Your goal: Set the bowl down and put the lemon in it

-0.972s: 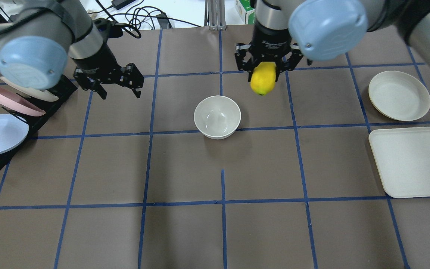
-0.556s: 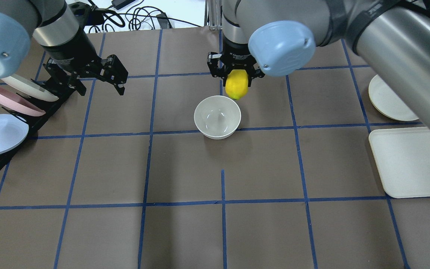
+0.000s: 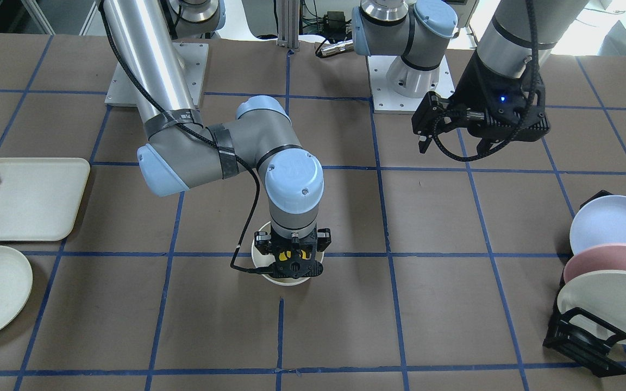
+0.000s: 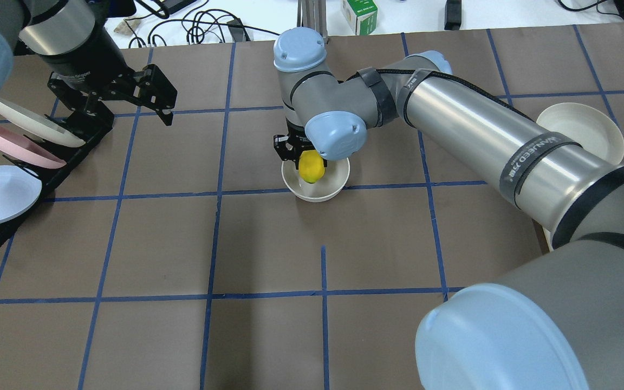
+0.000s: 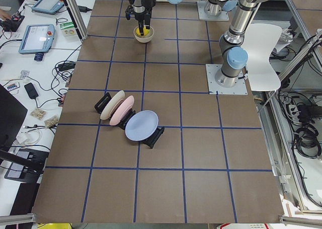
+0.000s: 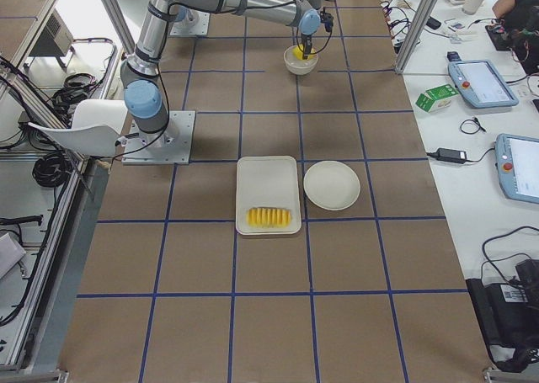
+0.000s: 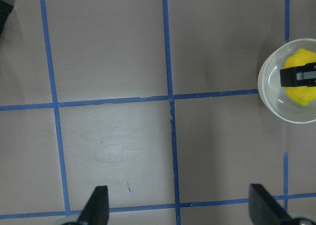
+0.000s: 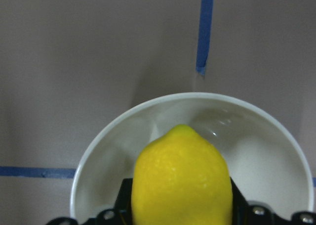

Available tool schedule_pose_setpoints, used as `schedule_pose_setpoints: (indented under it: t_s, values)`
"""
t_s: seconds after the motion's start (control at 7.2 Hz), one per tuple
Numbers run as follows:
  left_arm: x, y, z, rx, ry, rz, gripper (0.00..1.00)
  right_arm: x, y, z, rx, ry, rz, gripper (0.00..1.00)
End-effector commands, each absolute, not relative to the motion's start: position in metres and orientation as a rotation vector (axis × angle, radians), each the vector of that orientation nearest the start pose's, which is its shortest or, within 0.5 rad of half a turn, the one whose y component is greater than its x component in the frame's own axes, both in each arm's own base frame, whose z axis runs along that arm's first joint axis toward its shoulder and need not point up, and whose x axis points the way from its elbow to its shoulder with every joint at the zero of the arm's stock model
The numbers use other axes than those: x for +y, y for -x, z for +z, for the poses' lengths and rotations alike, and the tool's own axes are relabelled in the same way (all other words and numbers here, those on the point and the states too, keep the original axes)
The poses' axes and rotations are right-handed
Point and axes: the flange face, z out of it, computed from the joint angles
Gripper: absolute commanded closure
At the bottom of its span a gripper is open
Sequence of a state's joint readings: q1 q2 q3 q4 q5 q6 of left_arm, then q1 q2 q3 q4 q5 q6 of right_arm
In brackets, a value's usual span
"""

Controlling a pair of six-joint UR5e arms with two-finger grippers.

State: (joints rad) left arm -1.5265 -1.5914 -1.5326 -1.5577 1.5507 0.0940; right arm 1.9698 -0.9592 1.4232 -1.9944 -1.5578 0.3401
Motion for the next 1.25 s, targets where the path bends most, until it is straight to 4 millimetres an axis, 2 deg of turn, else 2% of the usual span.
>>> schedule_pose_setpoints:
  t_s: [0.0,0.14,0.28,0.42,0.56,0.69,0.83,0.97,1.11]
  values:
    - [-0.506,0.113,0.501,3.159,-0.073,-0.060,0.00,-0.577,-0.392,0.208,3.141,0.132,0.076,0.76]
    - [-0.506,0.113,0.501,3.159,-0.073,-0.060,0.00,-0.573,-0.390,0.199,3.136,0.144,0.048,0.68]
    - [-0.506,0.113,0.501,3.159,-0.073,-0.060,0.00,-0.572,-0.389,0.195,3.139,0.154,0.028,0.24]
    - [-0.506,0.112,0.501,3.156,-0.073,-0.062,0.00,-0.572,-0.387,0.200,3.136,0.154,0.014,0.00]
    - [-0.506,0.111,0.502,3.156,-0.076,-0.065,0.00,-0.570,-0.385,0.220,3.132,0.151,-0.012,0.00]
    - [-0.506,0.111,0.502,3.157,-0.076,-0.065,0.00,-0.561,-0.382,0.264,3.122,0.151,-0.054,0.00]
    - [-0.506,0.111,0.501,3.157,-0.078,-0.063,0.00,-0.545,-0.375,0.318,3.117,0.151,-0.057,0.00]
    - [-0.506,0.111,0.501,3.157,-0.076,-0.063,0.00,-0.522,-0.365,0.380,3.097,0.143,-0.122,0.00]
    - [-0.506,0.112,0.501,3.159,-0.076,-0.063,0.00,-0.498,-0.347,0.428,3.093,0.122,-0.130,0.00]
